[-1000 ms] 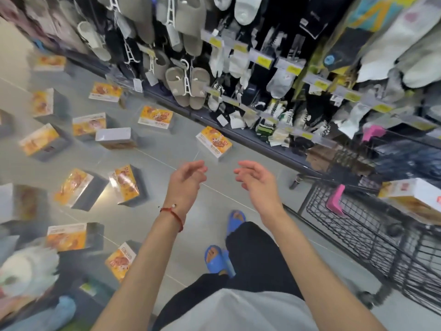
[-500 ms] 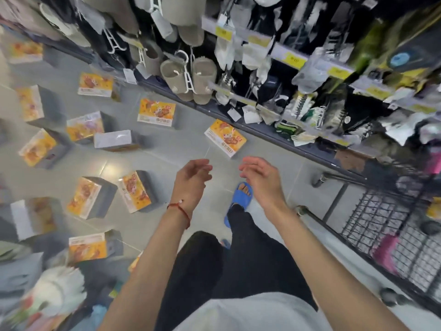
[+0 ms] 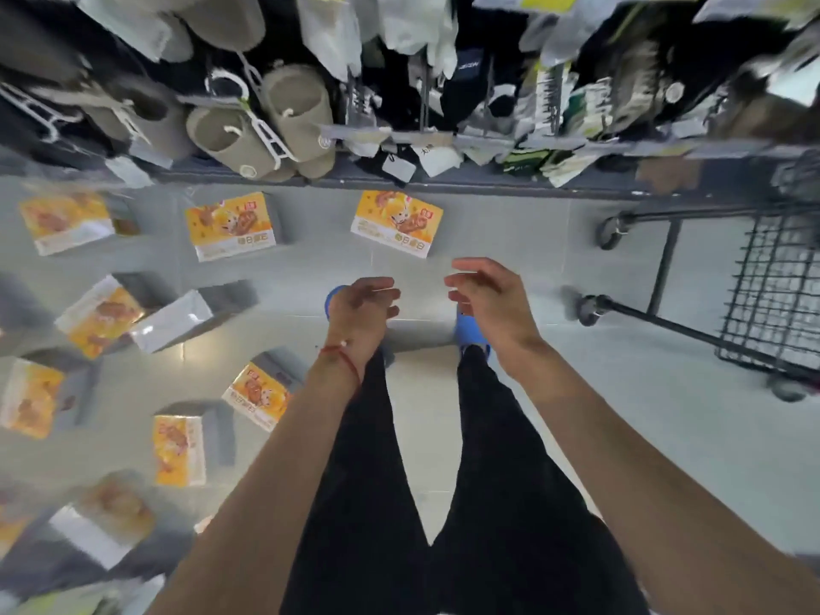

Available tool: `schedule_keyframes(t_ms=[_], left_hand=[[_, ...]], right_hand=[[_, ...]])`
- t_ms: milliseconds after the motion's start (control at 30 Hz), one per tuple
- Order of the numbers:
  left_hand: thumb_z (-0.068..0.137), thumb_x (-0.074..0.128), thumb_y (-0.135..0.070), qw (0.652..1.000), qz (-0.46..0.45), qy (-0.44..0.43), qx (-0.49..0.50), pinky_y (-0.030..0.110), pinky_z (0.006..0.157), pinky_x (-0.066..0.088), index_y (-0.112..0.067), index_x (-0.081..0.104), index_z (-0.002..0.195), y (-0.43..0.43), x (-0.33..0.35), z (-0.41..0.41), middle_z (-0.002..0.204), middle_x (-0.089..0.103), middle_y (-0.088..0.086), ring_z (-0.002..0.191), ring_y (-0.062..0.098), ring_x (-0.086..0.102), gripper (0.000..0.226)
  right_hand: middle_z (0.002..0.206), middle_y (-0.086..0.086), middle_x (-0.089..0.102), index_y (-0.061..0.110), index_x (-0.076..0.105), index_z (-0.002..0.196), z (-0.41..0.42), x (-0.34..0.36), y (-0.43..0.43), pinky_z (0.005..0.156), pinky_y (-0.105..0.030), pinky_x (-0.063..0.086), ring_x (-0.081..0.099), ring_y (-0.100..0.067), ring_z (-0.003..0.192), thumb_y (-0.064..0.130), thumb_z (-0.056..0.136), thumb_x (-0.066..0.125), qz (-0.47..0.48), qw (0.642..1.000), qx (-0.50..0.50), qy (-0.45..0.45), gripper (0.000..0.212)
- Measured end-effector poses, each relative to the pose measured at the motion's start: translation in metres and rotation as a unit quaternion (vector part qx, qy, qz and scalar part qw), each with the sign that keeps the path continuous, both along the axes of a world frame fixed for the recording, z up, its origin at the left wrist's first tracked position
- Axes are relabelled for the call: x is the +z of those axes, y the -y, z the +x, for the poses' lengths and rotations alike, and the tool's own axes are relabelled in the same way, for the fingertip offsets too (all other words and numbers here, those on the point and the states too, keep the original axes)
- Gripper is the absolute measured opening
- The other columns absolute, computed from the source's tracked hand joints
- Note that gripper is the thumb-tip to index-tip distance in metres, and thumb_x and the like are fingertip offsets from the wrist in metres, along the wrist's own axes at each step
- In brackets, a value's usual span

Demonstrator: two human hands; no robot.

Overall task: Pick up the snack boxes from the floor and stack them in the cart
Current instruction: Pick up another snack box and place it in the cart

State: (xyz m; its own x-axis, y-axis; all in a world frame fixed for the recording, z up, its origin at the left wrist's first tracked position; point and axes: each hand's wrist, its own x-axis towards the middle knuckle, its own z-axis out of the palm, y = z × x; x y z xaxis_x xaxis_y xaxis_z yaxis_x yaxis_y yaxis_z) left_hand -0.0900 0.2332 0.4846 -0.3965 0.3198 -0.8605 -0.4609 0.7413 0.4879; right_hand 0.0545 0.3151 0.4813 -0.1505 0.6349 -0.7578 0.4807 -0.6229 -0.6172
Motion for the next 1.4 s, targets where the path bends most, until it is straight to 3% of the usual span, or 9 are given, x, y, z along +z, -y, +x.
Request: schedule_keyframes(t_ms=[233, 433, 533, 667, 800, 933, 1100, 1267, 1400], left_hand=[[0.096, 0.057, -0.002, 0.991, -0.066, -0.007, -0.115, 0.01, 0.055, 0.048, -0.013, 0.068, 0.102, -0.007, -0.1, -0.059, 0.092, 0.069, 0.005, 0.078, 0.017, 0.065, 0.017], [0.079, 0.063, -0.023, 0.975, -0.126, -0.033, -0.181, 0.039, 0.091, 0.054, -0.029, 0.068, 0.083, -0.023, -0.217, -0.081, 0.096, 0.072, 0.002, 0.099, 0.029, 0.067, 0.008], [0.085, 0.062, -0.021, 0.964, -0.128, -0.05, -0.226, 0.035, 0.082, 0.053, -0.026, 0.066, 0.089, -0.04, -0.275, -0.085, 0.1, 0.07, 0.006, 0.096, 0.03, 0.063, 0.008], [0.067, 0.056, -0.039, 0.946, -0.132, -0.092, -0.282, 0.047, 0.101, 0.051, -0.023, 0.065, 0.105, -0.063, -0.348, -0.092, 0.122, 0.068, 0.013, 0.116, 0.036, 0.062, 0.042], [0.094, 0.062, -0.038, 0.931, -0.133, -0.155, -0.302, 0.041, 0.111, 0.04, -0.012, 0.054, 0.138, -0.083, -0.418, -0.102, 0.144, 0.053, 0.01, 0.132, 0.031, 0.051, 0.052], [0.093, 0.065, -0.048, 0.914, -0.117, -0.228, -0.314, 0.041, 0.113, 0.034, -0.008, 0.035, 0.15, -0.097, -0.485, -0.118, 0.155, 0.035, 0.012, 0.14, 0.033, 0.041, 0.076], [0.062, 0.081, -0.06, 0.958, -0.075, -0.163, -0.225, 0.035, 0.1, 0.044, -0.013, 0.045, 0.124, -0.116, -0.54, -0.129, 0.133, 0.058, 0.011, 0.124, 0.03, 0.057, 0.085], [0.084, 0.079, -0.04, 0.974, -0.043, -0.129, -0.182, 0.036, 0.104, 0.042, -0.024, 0.052, 0.097, -0.128, -0.556, -0.141, 0.12, 0.069, 0.006, 0.122, 0.024, 0.061, 0.033], [0.085, 0.079, -0.036, 0.98, -0.051, -0.11, -0.161, 0.031, 0.094, 0.039, -0.015, 0.052, 0.12, -0.123, -0.543, -0.129, 0.118, 0.066, 0.001, 0.113, 0.019, 0.059, 0.049]], right_hand=[[0.085, -0.007, 0.071, 0.002, 0.069, 0.114, -0.033, -0.096, 0.012, 0.062, -0.011, 0.05, 0.062, -0.021, 0.078, -0.014, 0.096, 0.046, -0.059, 0.983, -0.172, -0.026, 0.032], [0.099, 0.002, 0.077, 0.024, 0.075, 0.109, -0.044, -0.206, 0.013, 0.079, -0.032, 0.053, 0.065, -0.014, 0.088, 0.023, 0.083, 0.058, -0.047, 0.988, -0.142, 0.044, 0.031], [0.094, 0.004, 0.074, 0.023, 0.075, 0.112, -0.045, -0.263, 0.006, 0.074, -0.031, 0.051, 0.064, -0.011, 0.083, 0.024, 0.083, 0.057, -0.035, 0.986, -0.152, 0.063, 0.034], [0.095, 0.003, 0.069, 0.019, 0.073, 0.118, -0.045, -0.342, -0.003, 0.065, -0.022, 0.047, 0.06, -0.011, 0.077, 0.012, 0.096, 0.055, -0.039, 0.982, -0.16, 0.09, 0.029], [0.111, 0.002, 0.07, 0.017, 0.07, 0.121, -0.05, -0.416, -0.012, 0.055, -0.003, 0.039, 0.06, -0.008, 0.082, 0.013, 0.098, 0.057, -0.033, 0.982, -0.158, 0.099, 0.027], [0.124, -0.002, 0.065, 0.02, 0.059, 0.12, -0.065, -0.48, -0.03, 0.082, -0.022, 0.041, 0.06, -0.018, 0.108, 0.022, 0.098, 0.061, -0.032, 0.979, -0.183, 0.089, 0.023], [0.144, -0.007, 0.056, 0.026, 0.031, 0.156, -0.081, -0.54, -0.055, 0.105, -0.046, 0.049, 0.063, -0.028, 0.121, 0.064, 0.069, 0.06, -0.087, 0.971, -0.221, 0.034, 0.1], [0.118, -0.004, 0.074, 0.025, 0.051, 0.138, -0.084, -0.567, -0.073, 0.095, -0.051, 0.059, 0.075, -0.027, 0.1, 0.05, 0.093, 0.063, -0.11, 0.973, -0.196, -0.059, 0.053], [0.119, -0.005, 0.074, 0.026, 0.048, 0.139, -0.082, -0.558, -0.071, 0.086, -0.05, 0.061, 0.076, -0.03, 0.101, 0.058, 0.083, 0.068, -0.131, 0.963, -0.219, -0.092, 0.067]])
